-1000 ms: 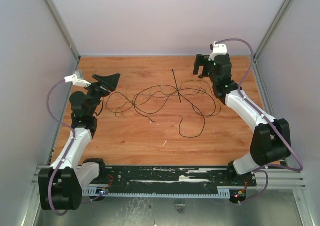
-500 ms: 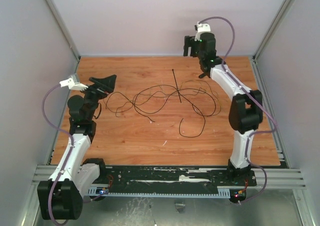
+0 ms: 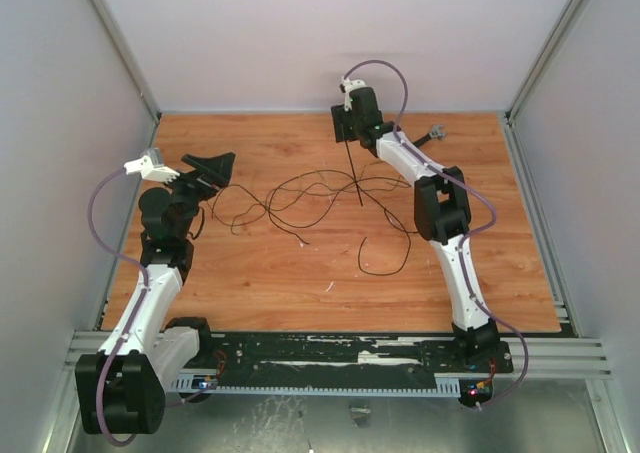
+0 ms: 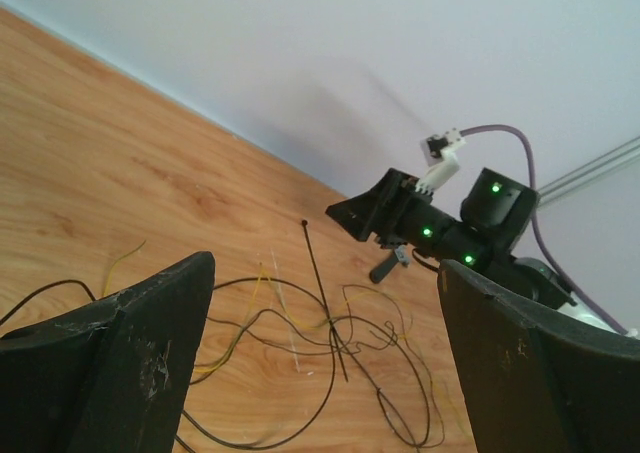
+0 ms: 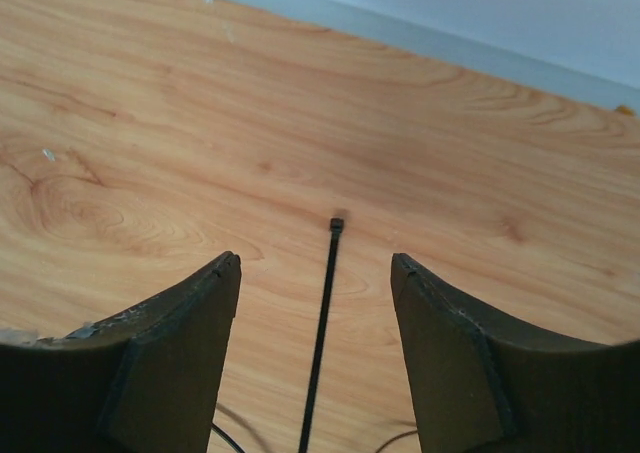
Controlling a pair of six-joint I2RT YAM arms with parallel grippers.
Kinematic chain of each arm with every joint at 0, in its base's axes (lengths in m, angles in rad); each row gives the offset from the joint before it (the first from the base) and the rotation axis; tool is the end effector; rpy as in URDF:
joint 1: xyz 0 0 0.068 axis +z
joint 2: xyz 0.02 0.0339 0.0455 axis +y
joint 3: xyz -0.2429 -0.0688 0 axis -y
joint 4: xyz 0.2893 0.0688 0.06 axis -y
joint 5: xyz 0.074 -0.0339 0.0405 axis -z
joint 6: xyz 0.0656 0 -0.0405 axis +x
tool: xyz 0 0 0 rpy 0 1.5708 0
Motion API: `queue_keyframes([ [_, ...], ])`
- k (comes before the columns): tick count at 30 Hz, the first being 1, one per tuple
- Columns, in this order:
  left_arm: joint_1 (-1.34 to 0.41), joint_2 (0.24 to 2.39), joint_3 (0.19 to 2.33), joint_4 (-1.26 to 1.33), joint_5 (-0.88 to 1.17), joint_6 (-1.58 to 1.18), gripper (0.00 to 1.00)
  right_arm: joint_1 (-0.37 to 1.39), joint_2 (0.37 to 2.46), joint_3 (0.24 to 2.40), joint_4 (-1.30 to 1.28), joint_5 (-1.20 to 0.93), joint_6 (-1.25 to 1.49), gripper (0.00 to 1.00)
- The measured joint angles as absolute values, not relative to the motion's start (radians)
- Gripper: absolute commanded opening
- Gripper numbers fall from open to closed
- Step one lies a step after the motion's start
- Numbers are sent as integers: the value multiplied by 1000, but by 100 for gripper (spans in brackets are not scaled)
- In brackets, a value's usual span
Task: Zip-tie the wires
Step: Pick up the ribbon at the center of the board.
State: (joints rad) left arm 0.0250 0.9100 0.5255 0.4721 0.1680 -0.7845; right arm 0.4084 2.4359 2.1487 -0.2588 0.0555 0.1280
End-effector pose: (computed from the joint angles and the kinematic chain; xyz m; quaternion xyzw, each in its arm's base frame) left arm 0.2999 -0.0035 0.2645 -0.2082 0.6431 -0.3250 0.6614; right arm 0.5691 0.2423 0.1742 -0.1083 0.8646 0.1066 0.4790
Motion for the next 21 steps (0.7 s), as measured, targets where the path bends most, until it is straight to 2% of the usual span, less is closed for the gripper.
queue_keyframes([
  [6, 25, 920, 525, 473, 170, -782, 98, 426, 2494, 2168, -281, 56, 130, 56],
  [21, 25, 965, 525, 485, 178, -782, 98, 425, 2578, 2198, -292, 72, 131, 52],
])
